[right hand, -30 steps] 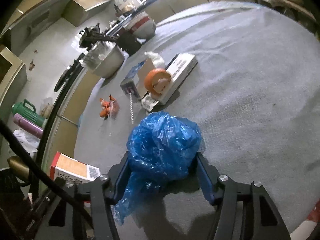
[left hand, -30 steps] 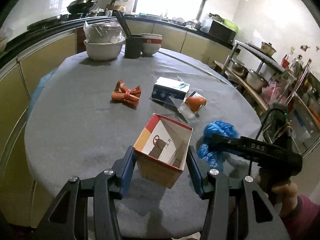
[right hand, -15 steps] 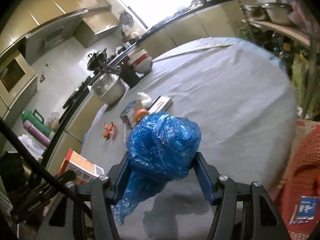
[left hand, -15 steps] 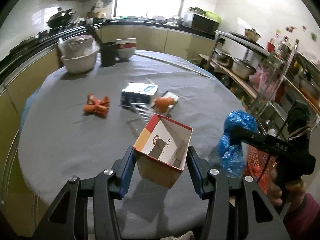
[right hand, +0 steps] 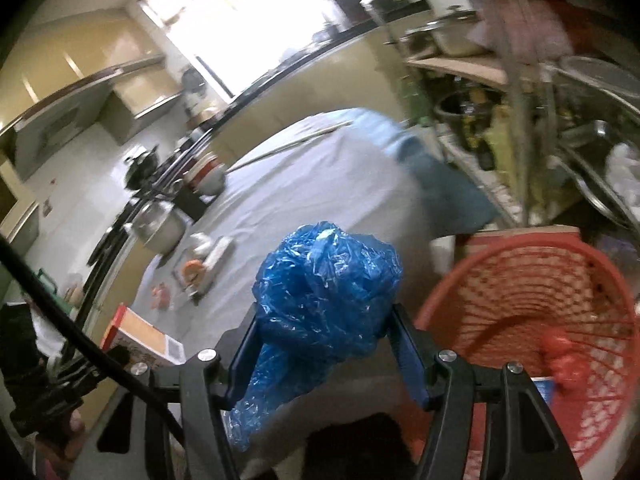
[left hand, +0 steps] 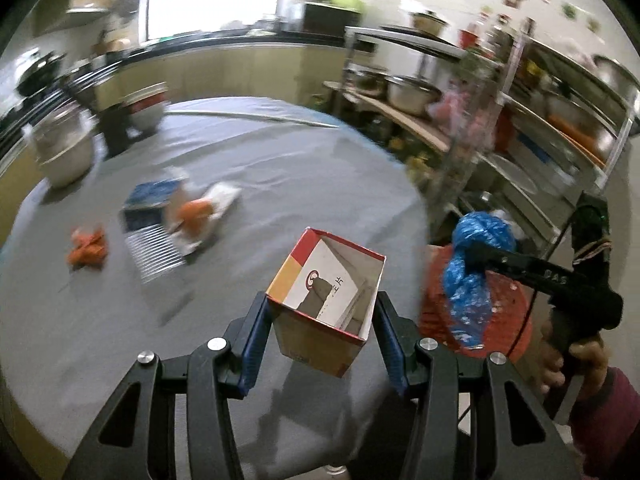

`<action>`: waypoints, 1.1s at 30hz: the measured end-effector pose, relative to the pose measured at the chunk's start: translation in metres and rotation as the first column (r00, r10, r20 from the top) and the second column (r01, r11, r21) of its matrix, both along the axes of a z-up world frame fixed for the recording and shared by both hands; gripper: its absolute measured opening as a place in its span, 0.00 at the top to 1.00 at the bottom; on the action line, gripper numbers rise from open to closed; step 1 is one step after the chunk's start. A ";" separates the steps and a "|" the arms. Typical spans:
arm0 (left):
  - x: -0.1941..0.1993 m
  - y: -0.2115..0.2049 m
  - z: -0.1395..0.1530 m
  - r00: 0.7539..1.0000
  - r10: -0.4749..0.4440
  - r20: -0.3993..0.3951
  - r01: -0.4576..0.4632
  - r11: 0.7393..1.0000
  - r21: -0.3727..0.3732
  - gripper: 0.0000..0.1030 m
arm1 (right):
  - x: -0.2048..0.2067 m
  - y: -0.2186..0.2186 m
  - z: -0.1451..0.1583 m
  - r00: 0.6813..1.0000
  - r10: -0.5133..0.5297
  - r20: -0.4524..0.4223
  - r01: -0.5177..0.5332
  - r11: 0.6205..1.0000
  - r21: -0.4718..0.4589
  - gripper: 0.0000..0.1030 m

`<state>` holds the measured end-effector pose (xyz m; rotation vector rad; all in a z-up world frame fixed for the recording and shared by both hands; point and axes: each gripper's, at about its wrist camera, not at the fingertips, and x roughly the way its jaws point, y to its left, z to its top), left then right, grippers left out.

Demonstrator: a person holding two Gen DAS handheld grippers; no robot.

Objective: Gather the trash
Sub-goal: 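Carry the box and blue bag to the red basket and release both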

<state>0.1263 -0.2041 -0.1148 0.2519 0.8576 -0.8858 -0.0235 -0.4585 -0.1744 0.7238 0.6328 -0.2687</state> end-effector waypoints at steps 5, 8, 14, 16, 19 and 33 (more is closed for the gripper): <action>-0.013 -0.057 -0.001 0.993 -0.120 -0.016 0.120 0.993 -0.003 0.49 | -0.040 -0.035 -0.011 0.993 -0.108 -0.040 0.108 0.994 -0.003 0.37; -0.025 -0.094 -0.005 0.981 -0.189 -0.037 0.189 0.982 -0.012 0.49 | -0.065 -0.051 -0.019 0.983 -0.169 -0.071 0.169 0.986 -0.013 0.37; -0.053 -0.151 -0.021 0.957 -0.284 -0.065 0.285 0.958 0.008 0.49 | -0.111 -0.080 -0.037 0.953 -0.278 -0.117 0.280 0.960 -0.004 0.37; -0.064 -0.165 -0.027 0.947 -0.313 -0.069 0.315 0.949 0.021 0.49 | -0.124 -0.088 -0.042 0.942 -0.311 -0.126 0.314 0.949 0.004 0.36; -0.079 -0.184 -0.038 0.933 -0.348 -0.087 0.352 0.935 0.041 0.49 | -0.139 -0.097 -0.047 0.931 -0.340 -0.131 0.346 0.938 0.019 0.36; -0.107 -0.214 -0.062 0.912 -0.398 -0.099 0.406 0.910 0.083 0.40 | -0.139 -0.105 -0.054 0.927 -0.353 -0.129 0.364 0.928 0.075 0.34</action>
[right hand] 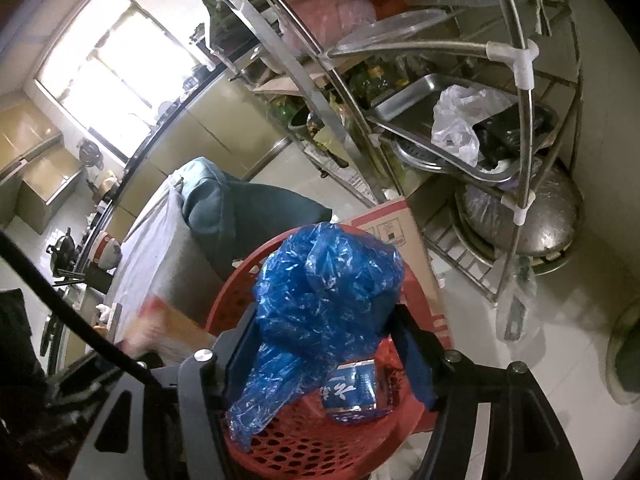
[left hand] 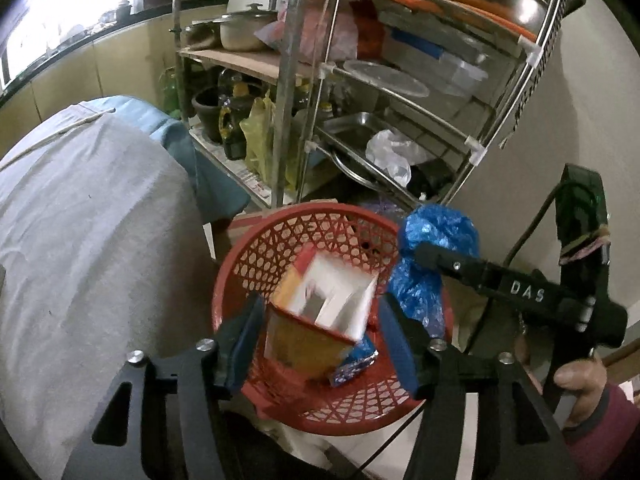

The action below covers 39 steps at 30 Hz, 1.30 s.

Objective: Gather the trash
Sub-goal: 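Carry the box and blue bag to the red basket and release both, then move both tools back over the table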

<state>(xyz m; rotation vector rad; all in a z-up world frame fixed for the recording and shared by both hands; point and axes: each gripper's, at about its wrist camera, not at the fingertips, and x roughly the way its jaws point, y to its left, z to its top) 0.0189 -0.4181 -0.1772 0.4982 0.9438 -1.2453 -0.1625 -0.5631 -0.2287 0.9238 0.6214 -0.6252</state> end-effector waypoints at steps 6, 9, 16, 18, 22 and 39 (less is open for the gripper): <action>0.008 0.019 0.010 0.999 0.023 0.027 -0.023 1.000 -0.009 0.39 | 0.003 0.002 0.006 1.000 0.010 0.028 -0.010 1.000 0.018 0.32; 0.017 0.038 0.020 0.997 0.063 0.036 -0.062 0.998 -0.020 0.38 | 0.006 0.003 0.014 0.999 0.007 0.038 -0.008 1.000 0.014 0.32; 0.053 0.107 0.051 0.970 0.217 0.110 -0.212 0.976 -0.053 0.37 | 0.032 0.020 0.044 0.998 0.059 0.033 -0.058 0.998 -0.029 0.32; 0.064 0.126 0.058 0.961 0.256 0.109 -0.250 0.966 -0.066 0.37 | 0.040 0.026 0.047 0.998 0.062 -0.007 -0.063 0.997 -0.053 0.31; 0.078 0.173 0.077 0.921 0.342 0.185 -0.325 0.938 -0.119 0.37 | 0.053 0.033 0.040 0.990 0.066 -0.127 -0.078 0.993 -0.087 0.31; 0.149 0.381 0.079 0.660 0.706 0.256 -0.694 0.704 -0.151 0.27 | 0.129 0.102 0.143 0.993 0.112 -0.046 -0.120 0.959 -0.259 0.31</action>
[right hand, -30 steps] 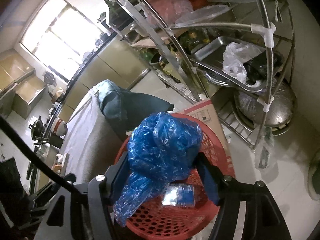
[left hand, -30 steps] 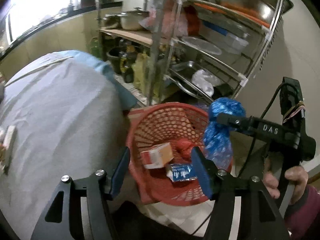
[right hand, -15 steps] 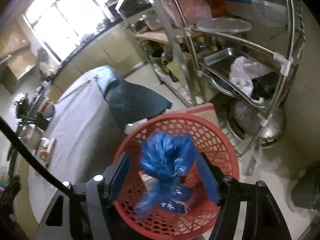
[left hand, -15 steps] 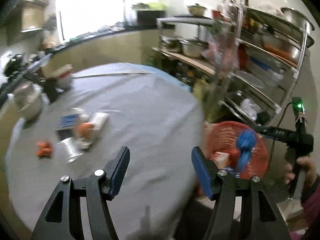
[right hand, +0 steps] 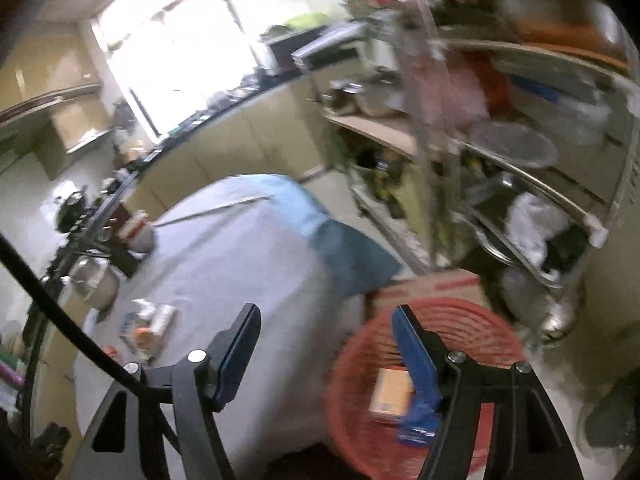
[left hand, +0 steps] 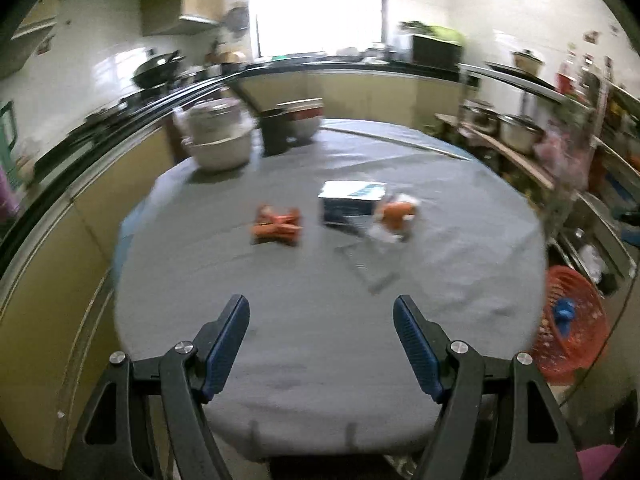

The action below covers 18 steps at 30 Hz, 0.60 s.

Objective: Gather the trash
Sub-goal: 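Move both tools back over the table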

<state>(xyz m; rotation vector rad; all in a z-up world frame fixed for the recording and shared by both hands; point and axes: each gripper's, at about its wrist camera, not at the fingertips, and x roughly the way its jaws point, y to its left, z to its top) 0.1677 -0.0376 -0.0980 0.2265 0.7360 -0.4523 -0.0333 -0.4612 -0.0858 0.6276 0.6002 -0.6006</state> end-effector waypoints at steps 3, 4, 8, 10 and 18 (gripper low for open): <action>0.015 0.016 -0.009 0.999 0.047 -0.001 -0.047 0.999 0.027 0.27 | 0.029 0.033 0.004 0.996 0.091 0.008 -0.090 0.996 -0.009 0.31; 0.018 0.020 -0.013 0.998 0.055 -0.009 -0.054 0.998 0.034 0.27 | 0.040 0.045 0.004 0.992 0.129 0.005 -0.129 0.992 -0.008 0.31; 0.029 0.035 -0.034 0.995 0.071 -0.065 -0.066 0.995 0.069 0.27 | 0.077 0.090 -0.001 0.962 0.273 -0.016 -0.273 0.962 -0.004 0.31; 0.032 0.039 -0.041 0.993 0.076 -0.085 -0.069 0.994 0.087 0.27 | 0.089 0.109 -0.004 0.942 0.334 -0.025 -0.334 0.943 -0.005 0.31; 0.049 0.034 -0.037 0.994 0.070 -0.084 -0.059 0.991 0.122 0.27 | 0.123 0.173 -0.011 0.857 0.514 -0.030 -0.514 0.858 0.019 0.31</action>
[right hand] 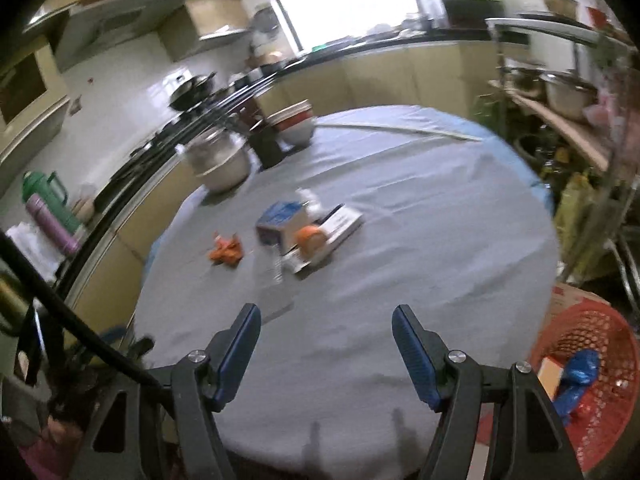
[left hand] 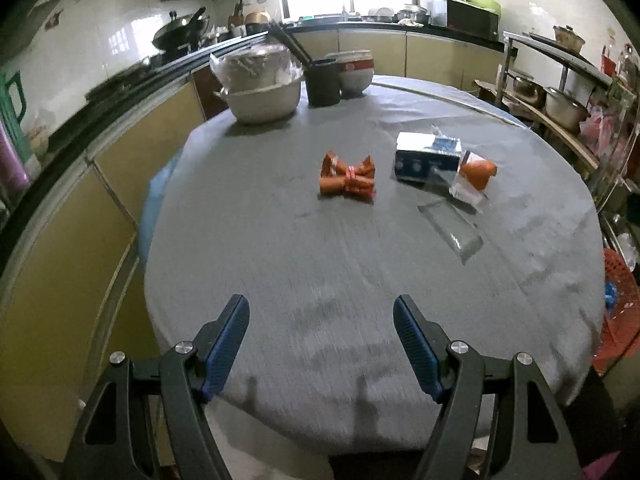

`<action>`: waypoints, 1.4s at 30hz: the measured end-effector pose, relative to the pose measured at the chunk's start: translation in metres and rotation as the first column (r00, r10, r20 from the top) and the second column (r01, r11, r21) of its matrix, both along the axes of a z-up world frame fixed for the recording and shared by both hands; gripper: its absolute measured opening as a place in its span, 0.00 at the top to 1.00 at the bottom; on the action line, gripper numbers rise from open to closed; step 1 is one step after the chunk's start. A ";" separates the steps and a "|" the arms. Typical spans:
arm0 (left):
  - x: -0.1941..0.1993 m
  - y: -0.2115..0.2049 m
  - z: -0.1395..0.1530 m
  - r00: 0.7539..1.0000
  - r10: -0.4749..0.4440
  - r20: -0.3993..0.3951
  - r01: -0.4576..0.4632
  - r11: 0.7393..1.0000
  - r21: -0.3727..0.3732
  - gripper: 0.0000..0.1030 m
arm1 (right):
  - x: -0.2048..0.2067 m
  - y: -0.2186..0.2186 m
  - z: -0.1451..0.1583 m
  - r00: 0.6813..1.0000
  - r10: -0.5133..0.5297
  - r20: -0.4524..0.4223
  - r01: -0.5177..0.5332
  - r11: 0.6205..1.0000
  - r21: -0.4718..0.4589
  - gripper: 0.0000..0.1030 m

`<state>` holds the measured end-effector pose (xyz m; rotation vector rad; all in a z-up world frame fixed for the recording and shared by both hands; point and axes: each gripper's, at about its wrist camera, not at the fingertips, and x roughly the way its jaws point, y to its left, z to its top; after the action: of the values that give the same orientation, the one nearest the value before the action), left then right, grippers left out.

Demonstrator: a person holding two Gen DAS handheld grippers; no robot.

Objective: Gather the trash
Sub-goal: 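Move both tools back over the table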

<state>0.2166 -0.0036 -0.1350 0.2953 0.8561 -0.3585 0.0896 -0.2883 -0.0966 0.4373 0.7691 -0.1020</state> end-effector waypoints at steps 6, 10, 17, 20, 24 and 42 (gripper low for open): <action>0.007 -0.026 0.014 0.996 -0.071 0.059 0.070 0.997 0.021 0.27 | -0.017 0.014 -0.010 1.000 0.017 -0.016 -0.016 0.999 0.029 0.30; 0.003 -0.049 0.025 0.989 -0.115 0.094 0.116 0.993 -0.003 0.27 | -0.049 0.009 -0.008 1.000 -0.024 -0.013 0.024 1.000 0.010 0.31; -0.029 -0.060 0.053 0.984 -0.104 0.147 0.118 0.989 -0.085 0.27 | -0.097 -0.011 0.015 0.995 -0.090 0.049 0.092 0.995 -0.025 0.31; -0.046 -0.054 0.064 0.985 -0.064 0.162 0.081 0.991 -0.102 0.27 | -0.103 -0.014 0.023 0.994 -0.067 0.085 0.068 0.998 -0.012 0.30; -0.069 -0.047 0.077 0.979 -0.026 0.202 0.045 0.995 -0.091 0.27 | -0.111 -0.013 0.035 0.989 -0.018 0.144 0.019 1.000 -0.003 0.30; -0.191 -0.061 0.152 0.924 0.001 0.382 0.041 0.994 -0.102 0.27 | -0.254 -0.008 0.075 0.906 -0.034 0.422 0.033 0.999 0.009 0.30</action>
<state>0.0253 -0.0646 0.0166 0.2618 0.4475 -0.3509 -0.1646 -0.2966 -0.0215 0.4544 0.3332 -0.0356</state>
